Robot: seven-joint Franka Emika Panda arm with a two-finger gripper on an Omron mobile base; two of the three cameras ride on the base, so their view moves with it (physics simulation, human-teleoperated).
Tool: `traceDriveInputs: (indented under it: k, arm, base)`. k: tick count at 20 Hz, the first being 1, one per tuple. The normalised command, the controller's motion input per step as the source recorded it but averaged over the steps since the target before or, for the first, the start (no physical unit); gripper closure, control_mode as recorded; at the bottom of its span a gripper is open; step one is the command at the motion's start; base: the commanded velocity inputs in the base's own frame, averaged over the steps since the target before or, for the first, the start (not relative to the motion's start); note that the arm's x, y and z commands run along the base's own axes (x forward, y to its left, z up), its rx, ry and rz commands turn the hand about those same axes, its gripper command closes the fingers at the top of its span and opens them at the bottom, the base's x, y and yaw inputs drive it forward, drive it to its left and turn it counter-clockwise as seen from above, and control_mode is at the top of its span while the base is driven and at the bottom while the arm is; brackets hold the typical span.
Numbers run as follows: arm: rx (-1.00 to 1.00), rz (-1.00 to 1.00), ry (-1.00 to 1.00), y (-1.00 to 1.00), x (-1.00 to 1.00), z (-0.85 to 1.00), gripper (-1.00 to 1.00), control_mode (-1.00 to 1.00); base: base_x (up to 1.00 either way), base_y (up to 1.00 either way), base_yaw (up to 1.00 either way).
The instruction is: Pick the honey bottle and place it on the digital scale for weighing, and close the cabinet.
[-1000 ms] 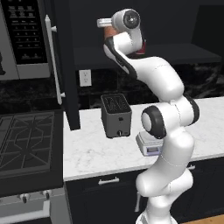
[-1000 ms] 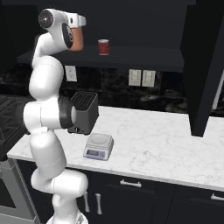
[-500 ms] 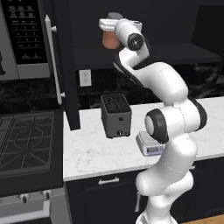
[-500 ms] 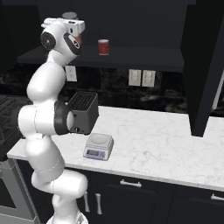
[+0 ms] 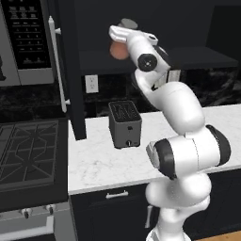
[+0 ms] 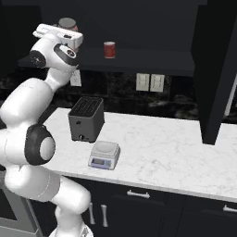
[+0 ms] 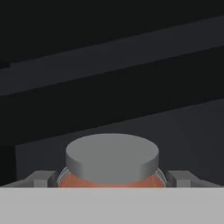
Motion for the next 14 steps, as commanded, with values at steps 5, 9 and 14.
traceDriveInputs:
  k: [5,9,14]
  arm:
    - [0.00,-0.07,0.00,-0.03,-1.00,0.20,1.00,-1.00]
    - [-0.01,0.00,0.02,-0.35,-1.00,0.42,1.00,-1.00]
    - [0.00,0.06,0.07,-0.64,-1.00,0.25,1.00,-1.00]
  base:
    - [0.00,0.00,0.00]
    - [0.00,0.00,0.00]
    - [0.00,0.00,0.00]
